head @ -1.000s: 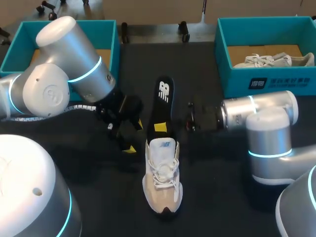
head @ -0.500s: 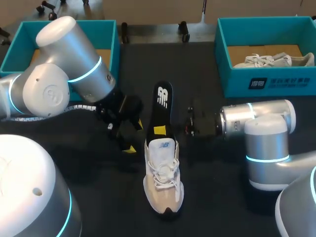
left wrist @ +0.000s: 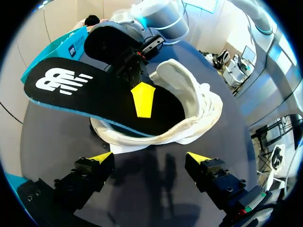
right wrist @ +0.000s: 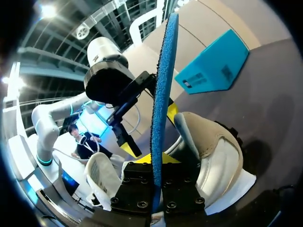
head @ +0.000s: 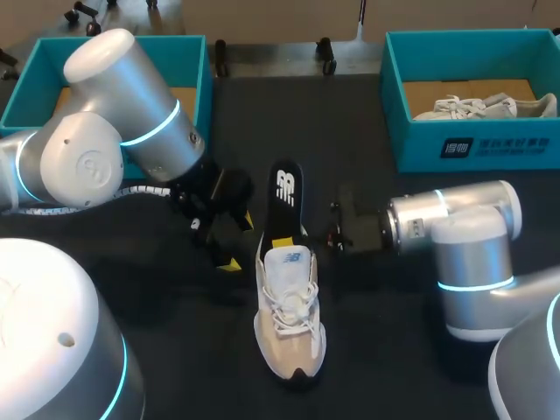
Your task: Take the shoe out of the shoebox, open the shoe tongue, remove and reinsert the insole, then place the shoe into the shoebox
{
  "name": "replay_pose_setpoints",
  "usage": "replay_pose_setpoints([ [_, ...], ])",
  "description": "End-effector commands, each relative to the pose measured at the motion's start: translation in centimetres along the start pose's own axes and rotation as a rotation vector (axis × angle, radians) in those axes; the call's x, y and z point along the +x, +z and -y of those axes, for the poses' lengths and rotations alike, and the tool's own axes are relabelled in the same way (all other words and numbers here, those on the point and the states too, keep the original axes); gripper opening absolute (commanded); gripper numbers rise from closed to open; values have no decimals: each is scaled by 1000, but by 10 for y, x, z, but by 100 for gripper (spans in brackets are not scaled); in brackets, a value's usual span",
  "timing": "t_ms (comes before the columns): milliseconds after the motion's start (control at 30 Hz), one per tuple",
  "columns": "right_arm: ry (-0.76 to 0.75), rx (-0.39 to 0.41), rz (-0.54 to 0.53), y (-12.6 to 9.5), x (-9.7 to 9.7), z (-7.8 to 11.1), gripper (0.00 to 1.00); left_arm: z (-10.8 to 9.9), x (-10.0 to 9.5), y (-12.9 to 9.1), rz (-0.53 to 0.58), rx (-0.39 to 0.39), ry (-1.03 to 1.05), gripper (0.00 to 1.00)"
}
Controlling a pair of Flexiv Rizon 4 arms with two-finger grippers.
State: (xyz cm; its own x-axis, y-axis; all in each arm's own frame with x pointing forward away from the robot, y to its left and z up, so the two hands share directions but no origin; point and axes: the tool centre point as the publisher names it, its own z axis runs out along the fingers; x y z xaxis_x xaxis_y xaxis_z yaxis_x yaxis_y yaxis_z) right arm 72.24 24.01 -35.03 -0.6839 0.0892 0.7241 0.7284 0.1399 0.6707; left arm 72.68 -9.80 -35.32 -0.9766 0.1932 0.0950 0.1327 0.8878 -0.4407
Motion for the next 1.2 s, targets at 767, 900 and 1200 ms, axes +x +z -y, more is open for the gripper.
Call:
replay_pose_setpoints([
  [767, -156, -28, 41, 2, 16, -31, 33, -1, 0, 1, 1, 1, 0, 100],
  [900, -167, -46, 35, 0, 12, -36, 33, -1, 0, 1, 1, 1, 0, 100],
  [1200, -128, -59, 14, 1, 2, -32, 0, -1, 0, 1, 1, 1, 0, 100],
])
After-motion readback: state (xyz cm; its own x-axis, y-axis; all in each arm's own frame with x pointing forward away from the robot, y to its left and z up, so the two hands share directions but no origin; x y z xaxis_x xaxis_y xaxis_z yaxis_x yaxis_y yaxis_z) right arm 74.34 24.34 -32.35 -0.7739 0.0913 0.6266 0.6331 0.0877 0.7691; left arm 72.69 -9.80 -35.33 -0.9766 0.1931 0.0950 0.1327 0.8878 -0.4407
